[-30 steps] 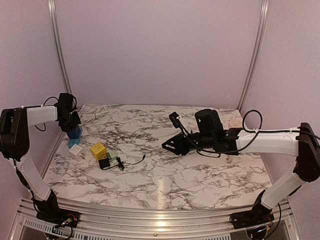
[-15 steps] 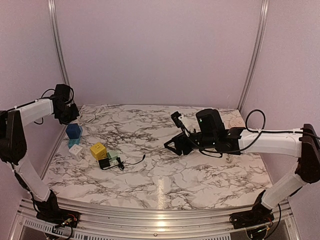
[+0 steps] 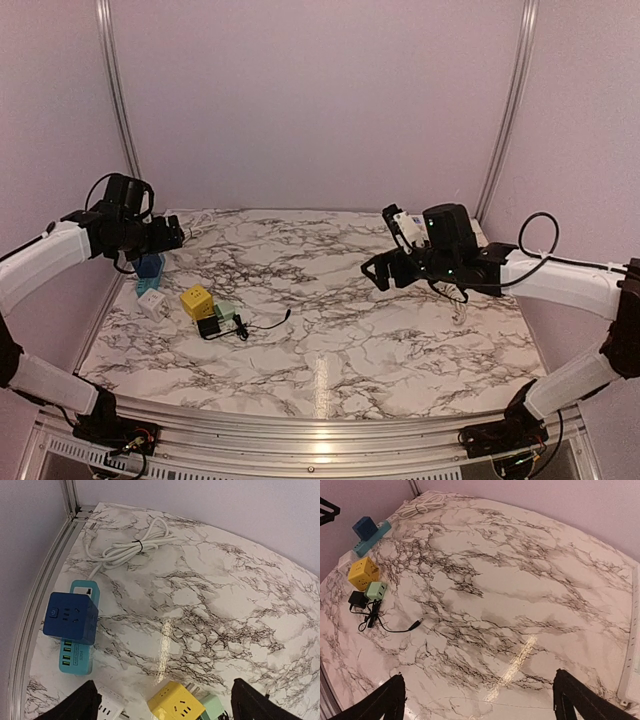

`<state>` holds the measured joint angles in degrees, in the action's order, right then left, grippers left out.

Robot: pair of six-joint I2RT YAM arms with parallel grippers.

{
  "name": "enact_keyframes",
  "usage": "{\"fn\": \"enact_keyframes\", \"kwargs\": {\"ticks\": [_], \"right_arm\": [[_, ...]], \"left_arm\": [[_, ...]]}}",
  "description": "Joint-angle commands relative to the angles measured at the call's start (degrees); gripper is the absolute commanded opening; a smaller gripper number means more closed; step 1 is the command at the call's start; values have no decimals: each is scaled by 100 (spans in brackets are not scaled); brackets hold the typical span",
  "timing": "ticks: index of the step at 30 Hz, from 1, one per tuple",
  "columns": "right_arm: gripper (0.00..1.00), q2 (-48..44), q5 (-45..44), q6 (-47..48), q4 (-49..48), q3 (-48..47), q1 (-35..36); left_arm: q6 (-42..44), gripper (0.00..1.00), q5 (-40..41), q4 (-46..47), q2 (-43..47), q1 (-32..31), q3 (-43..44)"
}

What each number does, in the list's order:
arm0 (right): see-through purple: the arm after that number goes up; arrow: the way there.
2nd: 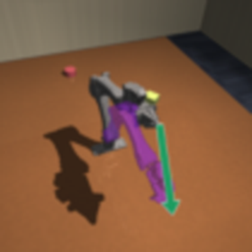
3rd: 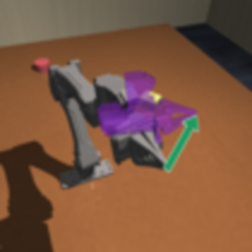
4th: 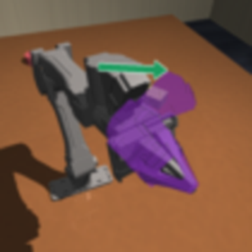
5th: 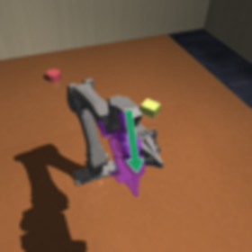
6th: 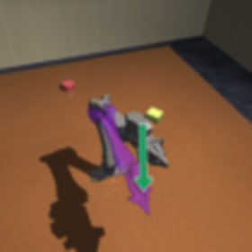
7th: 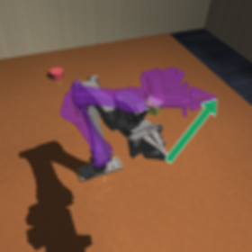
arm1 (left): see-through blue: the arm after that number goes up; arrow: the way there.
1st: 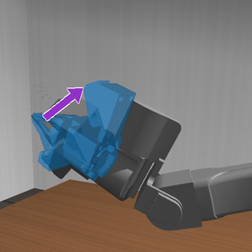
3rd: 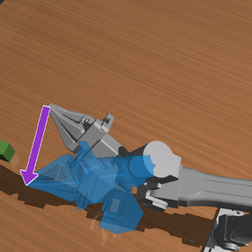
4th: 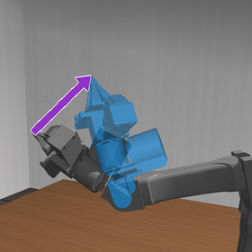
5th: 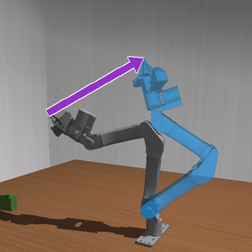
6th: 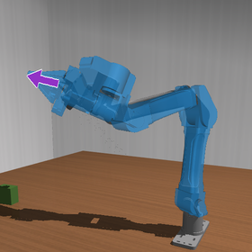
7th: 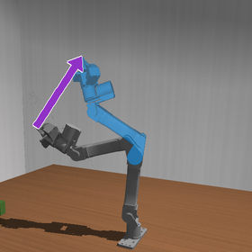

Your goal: Insert the plug

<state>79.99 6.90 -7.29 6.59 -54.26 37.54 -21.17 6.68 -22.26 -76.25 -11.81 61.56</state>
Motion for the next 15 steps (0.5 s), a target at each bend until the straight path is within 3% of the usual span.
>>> {"fn": "enact_keyframes", "kwargs": {"ticks": [1, 4, 12, 15], "right_arm": [[99, -507, -1939, 413, 152, 96, -16], [99, -524, -3027, 12, 562, -5, -198], [99, -68, -2259, 251, 782, -203, -1416], [97, 325, -1589, 215, 991, -466, -1903]], "left_arm": [[306, 99, 133, -405, 508, -296, -258], [434, 99, -44, -558, 895, -343, -353], [523, 99, -847, 58, 1922, -417, -1295], [578, 99, -1024, 230, 2005, -459, -1558]]}}
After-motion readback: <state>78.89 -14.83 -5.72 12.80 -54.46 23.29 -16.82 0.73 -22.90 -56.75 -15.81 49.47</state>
